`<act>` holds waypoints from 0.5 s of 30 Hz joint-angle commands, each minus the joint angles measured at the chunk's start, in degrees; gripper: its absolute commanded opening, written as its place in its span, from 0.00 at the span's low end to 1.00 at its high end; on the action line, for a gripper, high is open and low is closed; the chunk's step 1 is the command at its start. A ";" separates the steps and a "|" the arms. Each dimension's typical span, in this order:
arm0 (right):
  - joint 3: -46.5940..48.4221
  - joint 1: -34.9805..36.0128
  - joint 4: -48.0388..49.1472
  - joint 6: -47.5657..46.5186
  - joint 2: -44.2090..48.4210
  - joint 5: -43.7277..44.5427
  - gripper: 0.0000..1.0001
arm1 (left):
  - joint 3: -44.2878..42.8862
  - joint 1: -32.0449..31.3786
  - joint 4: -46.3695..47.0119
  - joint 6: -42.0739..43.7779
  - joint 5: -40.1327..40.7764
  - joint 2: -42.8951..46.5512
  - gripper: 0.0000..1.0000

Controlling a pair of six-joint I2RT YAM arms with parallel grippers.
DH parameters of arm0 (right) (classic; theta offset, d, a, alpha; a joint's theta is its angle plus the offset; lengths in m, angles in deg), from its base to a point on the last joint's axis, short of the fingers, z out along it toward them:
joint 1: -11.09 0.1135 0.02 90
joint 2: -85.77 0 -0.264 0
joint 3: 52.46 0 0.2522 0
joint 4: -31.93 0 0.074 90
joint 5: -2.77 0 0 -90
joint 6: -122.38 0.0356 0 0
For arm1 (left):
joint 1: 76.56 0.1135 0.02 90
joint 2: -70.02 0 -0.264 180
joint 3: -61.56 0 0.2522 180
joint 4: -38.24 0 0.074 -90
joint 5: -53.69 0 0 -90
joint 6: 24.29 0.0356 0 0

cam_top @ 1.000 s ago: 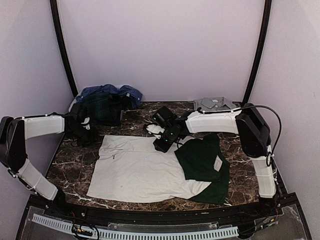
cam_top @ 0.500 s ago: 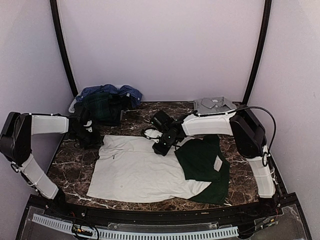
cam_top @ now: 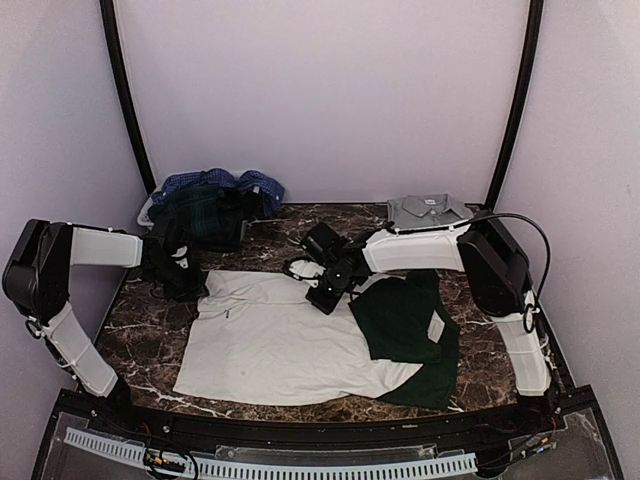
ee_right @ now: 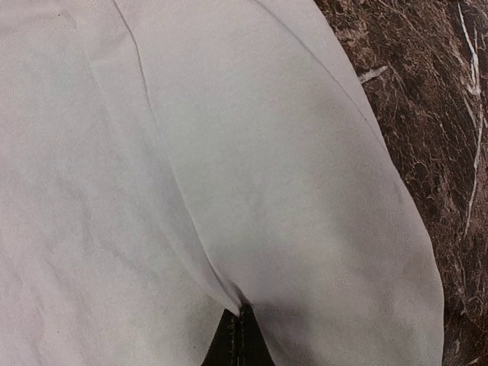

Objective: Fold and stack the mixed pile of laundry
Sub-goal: Adjust the 1/3-folded T-shirt at the center of the board.

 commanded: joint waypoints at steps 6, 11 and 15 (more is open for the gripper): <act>-1.48 0.57 -1.26 -0.15 4.91 2.06 0.00 | 0.37 0.30 -2.12 0.39 0.34 5.97 0.00; -2.24 0.60 -1.96 -0.19 6.76 2.49 0.00 | -0.02 0.36 -4.90 0.98 1.78 9.27 0.00; -3.78 0.60 -2.41 -0.42 8.48 1.69 0.00 | -0.56 0.29 -8.20 2.78 1.46 9.68 0.00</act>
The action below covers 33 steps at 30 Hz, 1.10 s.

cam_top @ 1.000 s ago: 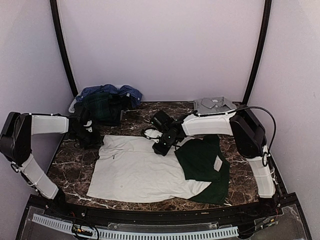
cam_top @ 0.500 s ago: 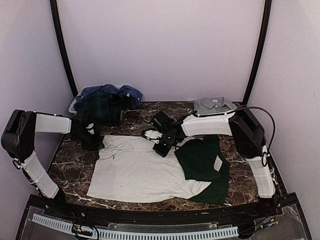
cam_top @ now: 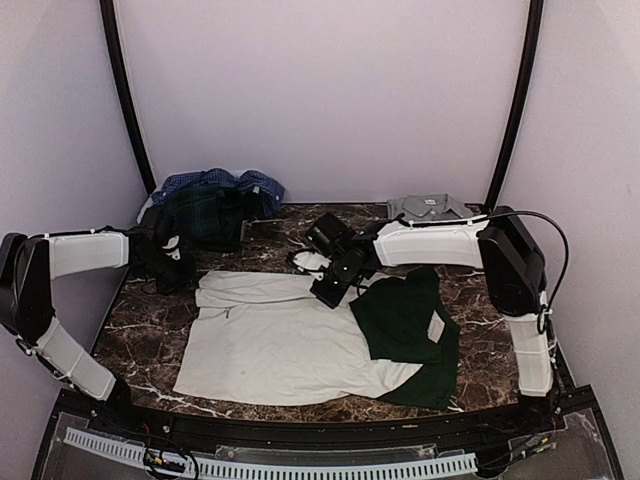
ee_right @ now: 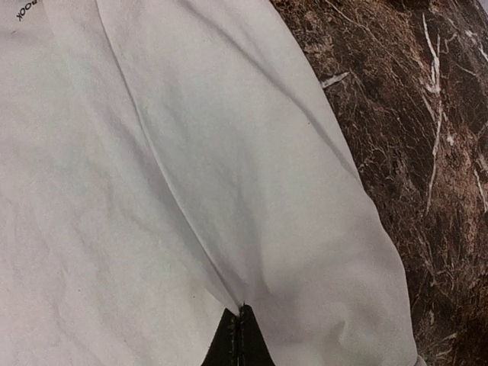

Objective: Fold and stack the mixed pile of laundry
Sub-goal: Adjust the 1/3-folded T-shirt at the center of the board.

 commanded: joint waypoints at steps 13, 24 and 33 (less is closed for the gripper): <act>-5.94 1.54 -3.14 -1.05 3.15 -7.20 0.14 | -0.14 -4.58 -14.86 4.87 6.16 2.46 0.13; -11.46 -3.52 -1.25 7.42 20.41 -11.46 0.63 | -9.13 -6.54 -1.87 9.88 2.02 -2.69 0.44; -27.04 -11.47 -1.43 14.52 28.26 -8.43 0.62 | -12.65 -9.30 -5.23 9.35 10.33 -10.55 0.43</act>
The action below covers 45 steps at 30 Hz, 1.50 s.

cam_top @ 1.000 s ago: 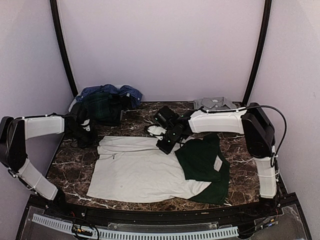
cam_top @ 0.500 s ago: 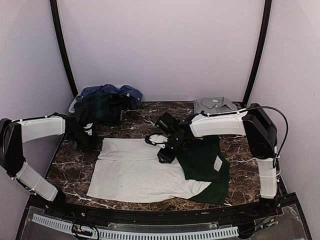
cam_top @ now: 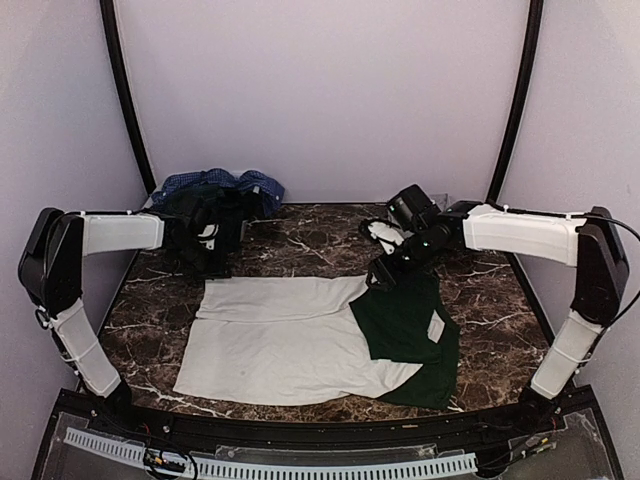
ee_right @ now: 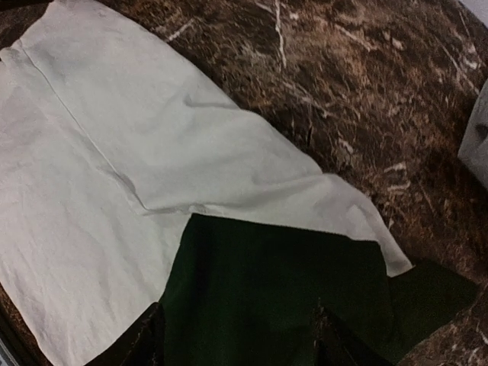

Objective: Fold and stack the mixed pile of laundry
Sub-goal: Adjust the 1/3-folded T-shirt at the center of the board.

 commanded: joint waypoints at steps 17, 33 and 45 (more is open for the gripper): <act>-17.95 -0.26 2.28 11.20 2.65 0.13 0.58 | 8.55 7.68 7.42 -9.33 -3.43 2.53 0.55; -19.76 4.63 -1.51 14.22 5.96 0.14 0.57 | 10.89 8.13 13.05 -10.21 -9.27 -1.42 0.49; -21.13 6.77 0.15 15.17 0.52 -1.78 0.53 | 9.56 8.13 12.01 -10.05 -7.74 -0.56 0.05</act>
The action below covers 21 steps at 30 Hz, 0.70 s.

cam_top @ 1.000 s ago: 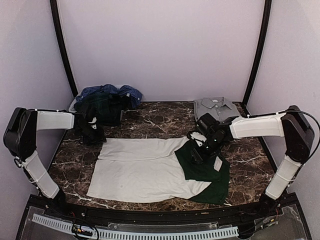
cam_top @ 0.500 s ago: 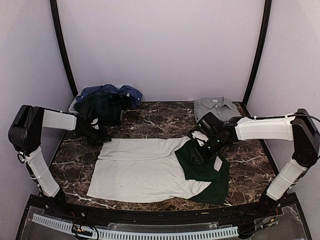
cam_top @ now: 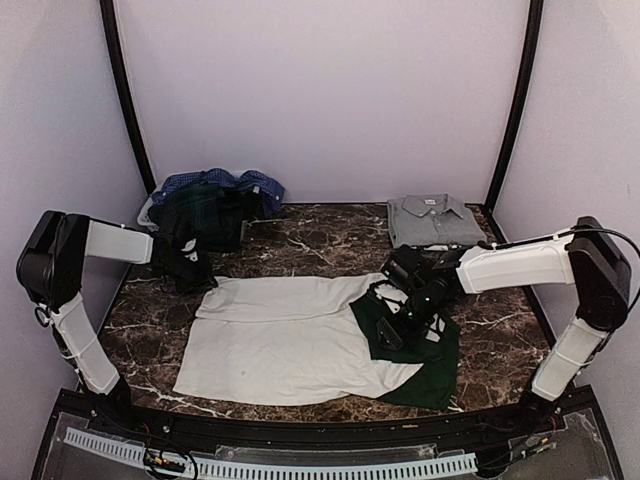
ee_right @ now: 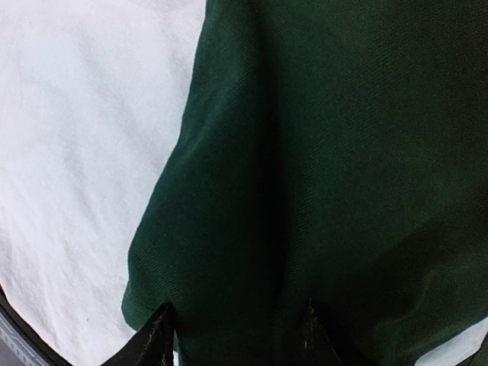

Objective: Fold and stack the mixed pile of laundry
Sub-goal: Adjust the 1/3-folded T-shirt at the center of the board.

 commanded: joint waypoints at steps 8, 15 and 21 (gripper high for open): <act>-1.22 0.66 -0.42 0.82 -4.10 -1.69 0.50 | -8.76 0.13 -5.85 4.30 6.07 -0.73 0.00; 0.41 0.85 -1.02 -0.21 -3.76 -2.34 0.53 | -11.26 0.22 -6.61 5.02 8.57 -3.89 0.01; 7.58 1.54 -3.17 -2.21 4.79 -7.11 0.66 | -10.64 0.22 -6.01 5.99 9.82 -4.96 0.24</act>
